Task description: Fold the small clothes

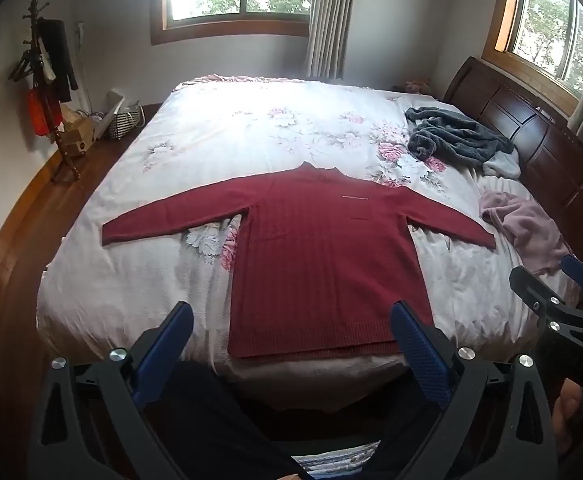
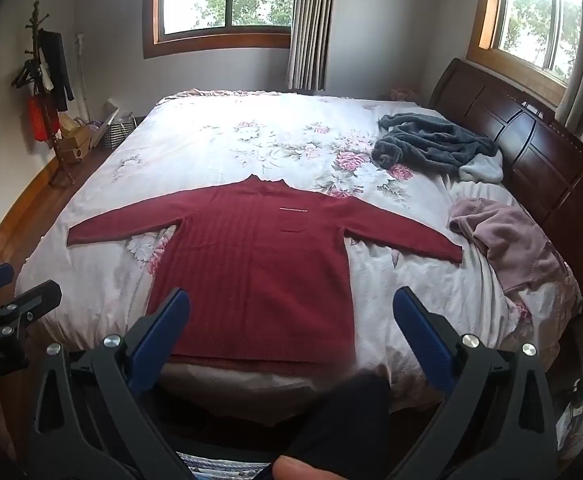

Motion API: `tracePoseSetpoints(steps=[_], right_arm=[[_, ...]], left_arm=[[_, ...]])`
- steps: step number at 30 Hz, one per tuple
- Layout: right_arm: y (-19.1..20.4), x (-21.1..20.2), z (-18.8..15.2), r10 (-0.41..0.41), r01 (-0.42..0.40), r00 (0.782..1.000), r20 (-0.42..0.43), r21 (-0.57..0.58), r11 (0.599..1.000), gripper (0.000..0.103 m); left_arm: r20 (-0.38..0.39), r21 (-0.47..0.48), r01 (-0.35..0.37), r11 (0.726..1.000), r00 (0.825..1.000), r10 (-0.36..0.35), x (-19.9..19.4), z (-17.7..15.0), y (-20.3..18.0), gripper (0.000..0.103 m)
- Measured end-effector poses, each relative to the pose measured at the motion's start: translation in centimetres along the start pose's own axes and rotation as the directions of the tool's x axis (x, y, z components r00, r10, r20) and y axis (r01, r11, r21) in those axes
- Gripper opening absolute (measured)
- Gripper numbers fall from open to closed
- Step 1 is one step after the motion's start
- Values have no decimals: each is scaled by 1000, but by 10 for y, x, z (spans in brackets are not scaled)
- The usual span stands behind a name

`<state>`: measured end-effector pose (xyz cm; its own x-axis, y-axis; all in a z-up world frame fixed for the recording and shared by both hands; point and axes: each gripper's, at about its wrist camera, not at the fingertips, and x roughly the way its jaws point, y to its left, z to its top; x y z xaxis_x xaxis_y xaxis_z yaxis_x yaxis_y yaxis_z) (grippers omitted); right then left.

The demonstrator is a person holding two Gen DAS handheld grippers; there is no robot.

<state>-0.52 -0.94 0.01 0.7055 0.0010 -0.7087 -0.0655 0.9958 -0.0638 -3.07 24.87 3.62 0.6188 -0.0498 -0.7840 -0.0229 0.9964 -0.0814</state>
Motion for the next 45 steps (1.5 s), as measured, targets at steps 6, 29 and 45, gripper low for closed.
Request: tracePoseSetpoints(steps=[6, 29, 45], right_arm=[[3, 1, 2, -1, 1, 1000, 0, -2, 1000, 100], [7, 3, 7, -14, 14, 1000, 1, -6, 1000, 100], [7, 2, 6, -16, 16, 1000, 2, -5, 1000, 100]], left_arm=[[0, -1, 0, 1000, 1000, 0, 0, 2, 6, 99], [-1, -4, 1, 1000, 1000, -1, 1, -2, 1, 99], [1, -4, 3, 1000, 1000, -3, 1, -2, 3, 99]])
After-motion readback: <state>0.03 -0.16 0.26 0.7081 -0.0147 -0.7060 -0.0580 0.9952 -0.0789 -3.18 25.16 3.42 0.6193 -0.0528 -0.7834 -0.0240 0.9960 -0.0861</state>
